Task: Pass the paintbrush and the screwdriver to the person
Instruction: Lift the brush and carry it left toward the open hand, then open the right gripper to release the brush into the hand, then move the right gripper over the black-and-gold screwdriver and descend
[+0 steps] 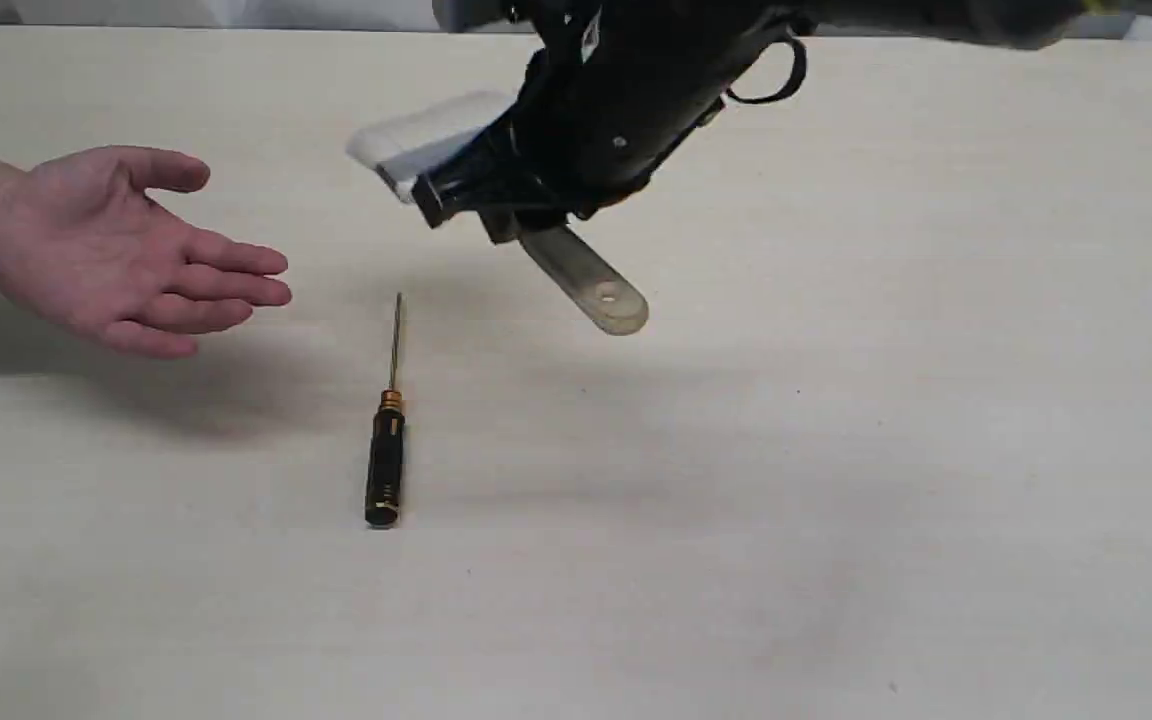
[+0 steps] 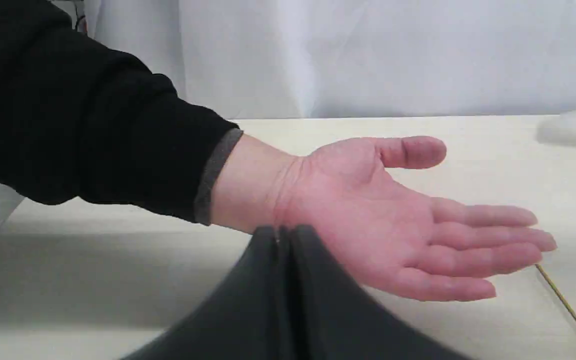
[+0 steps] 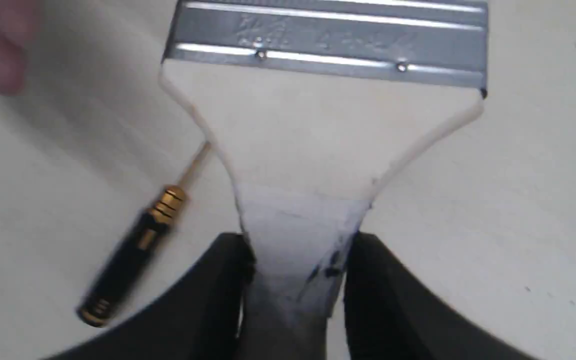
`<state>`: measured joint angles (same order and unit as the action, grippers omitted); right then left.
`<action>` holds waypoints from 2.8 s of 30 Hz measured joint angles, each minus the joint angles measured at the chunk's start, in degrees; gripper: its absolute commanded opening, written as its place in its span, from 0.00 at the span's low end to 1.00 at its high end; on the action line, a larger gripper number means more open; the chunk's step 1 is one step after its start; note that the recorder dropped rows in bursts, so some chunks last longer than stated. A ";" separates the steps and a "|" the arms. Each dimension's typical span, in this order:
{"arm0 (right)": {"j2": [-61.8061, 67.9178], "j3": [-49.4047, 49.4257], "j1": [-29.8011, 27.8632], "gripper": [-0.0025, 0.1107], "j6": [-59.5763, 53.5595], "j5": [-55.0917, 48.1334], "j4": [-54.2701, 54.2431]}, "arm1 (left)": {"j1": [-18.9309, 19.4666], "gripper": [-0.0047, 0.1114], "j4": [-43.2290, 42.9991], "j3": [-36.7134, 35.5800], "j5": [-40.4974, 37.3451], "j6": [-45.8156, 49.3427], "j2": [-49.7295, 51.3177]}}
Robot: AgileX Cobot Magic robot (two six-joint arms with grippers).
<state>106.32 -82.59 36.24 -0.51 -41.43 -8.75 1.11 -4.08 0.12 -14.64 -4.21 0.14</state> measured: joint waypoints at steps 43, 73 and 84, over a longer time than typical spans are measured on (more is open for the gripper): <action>17.82 -33.66 13.22 0.38 -4.86 -11.90 -1.05 | 0.00 0.04 0.00 0.00 0.00 0.00 0.00; 26.10 -30.60 13.22 0.48 13.72 -27.93 7.09 | 0.00 0.04 0.00 0.00 0.00 0.00 0.00; 30.66 -30.02 13.22 0.48 15.56 -27.98 7.54 | 0.00 0.04 0.00 0.00 0.00 0.00 0.00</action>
<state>136.97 -112.62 49.46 15.05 -69.41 -1.21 1.11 -4.08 0.12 -14.64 -4.21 0.14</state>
